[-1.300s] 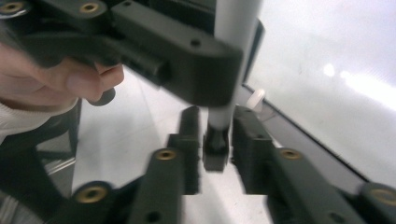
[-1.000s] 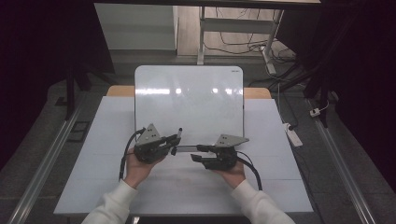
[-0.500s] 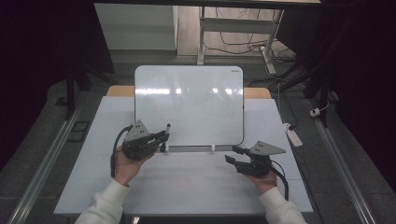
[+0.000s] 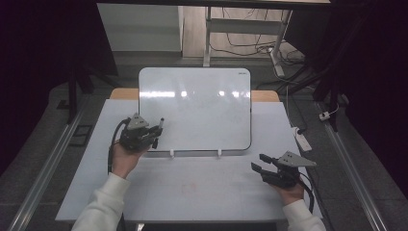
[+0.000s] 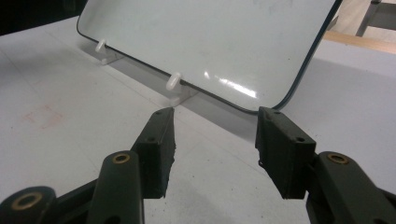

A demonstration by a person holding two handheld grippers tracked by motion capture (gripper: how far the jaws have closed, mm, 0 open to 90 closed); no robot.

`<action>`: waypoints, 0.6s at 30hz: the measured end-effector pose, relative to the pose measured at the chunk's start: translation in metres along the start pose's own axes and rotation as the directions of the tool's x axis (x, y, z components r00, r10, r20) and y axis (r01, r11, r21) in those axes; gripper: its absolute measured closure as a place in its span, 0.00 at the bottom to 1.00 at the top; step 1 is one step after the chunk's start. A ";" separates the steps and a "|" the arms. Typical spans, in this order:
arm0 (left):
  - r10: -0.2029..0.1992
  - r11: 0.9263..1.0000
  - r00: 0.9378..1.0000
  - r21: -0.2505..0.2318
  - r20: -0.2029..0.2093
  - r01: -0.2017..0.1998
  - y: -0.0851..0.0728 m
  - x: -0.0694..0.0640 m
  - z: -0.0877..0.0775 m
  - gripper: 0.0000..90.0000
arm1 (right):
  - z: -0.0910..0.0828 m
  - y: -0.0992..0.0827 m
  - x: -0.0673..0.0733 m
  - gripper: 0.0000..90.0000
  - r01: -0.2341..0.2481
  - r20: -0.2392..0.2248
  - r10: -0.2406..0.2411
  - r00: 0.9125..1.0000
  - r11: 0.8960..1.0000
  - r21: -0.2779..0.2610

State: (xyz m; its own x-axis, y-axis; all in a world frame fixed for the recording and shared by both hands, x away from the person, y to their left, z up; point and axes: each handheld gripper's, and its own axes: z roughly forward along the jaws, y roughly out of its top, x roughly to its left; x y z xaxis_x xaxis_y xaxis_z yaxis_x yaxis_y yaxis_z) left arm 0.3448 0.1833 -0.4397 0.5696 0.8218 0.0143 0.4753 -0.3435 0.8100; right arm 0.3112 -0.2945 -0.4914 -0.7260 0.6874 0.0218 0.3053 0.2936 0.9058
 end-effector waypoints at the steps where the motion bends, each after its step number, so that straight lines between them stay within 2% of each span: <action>1: -0.002 1.000 1.000 0.014 -0.010 0.002 0.001 0.003 0.002 0.90 | 0.000 -0.001 0.000 0.53 0.000 0.000 0.000 1.000 1.000 0.003; 10: 0.010 0.992 0.995 0.128 -0.099 0.003 0.010 0.018 0.024 0.90 | 0.004 -0.003 0.000 0.53 0.019 -0.004 -0.019 1.000 1.000 0.022; 13: 0.000 0.990 0.995 0.138 -0.099 0.013 0.010 0.023 0.029 0.90 | 0.005 -0.003 0.000 0.53 0.019 -0.002 -0.019 1.000 1.000 0.024; 18: 0.015 0.988 0.994 0.154 -0.107 0.002 0.012 0.023 0.038 0.89 | 0.005 -0.004 0.000 0.53 0.024 -0.001 -0.024 1.000 0.999 0.030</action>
State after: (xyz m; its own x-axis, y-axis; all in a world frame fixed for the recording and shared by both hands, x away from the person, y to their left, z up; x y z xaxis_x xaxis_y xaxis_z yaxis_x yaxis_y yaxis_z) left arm 0.3890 0.1813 -0.4516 0.5012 0.8607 0.0892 0.5743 -0.4079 0.7098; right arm 0.3134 -0.2919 -0.4970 -0.7337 0.6795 0.0004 0.3059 0.3298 0.8931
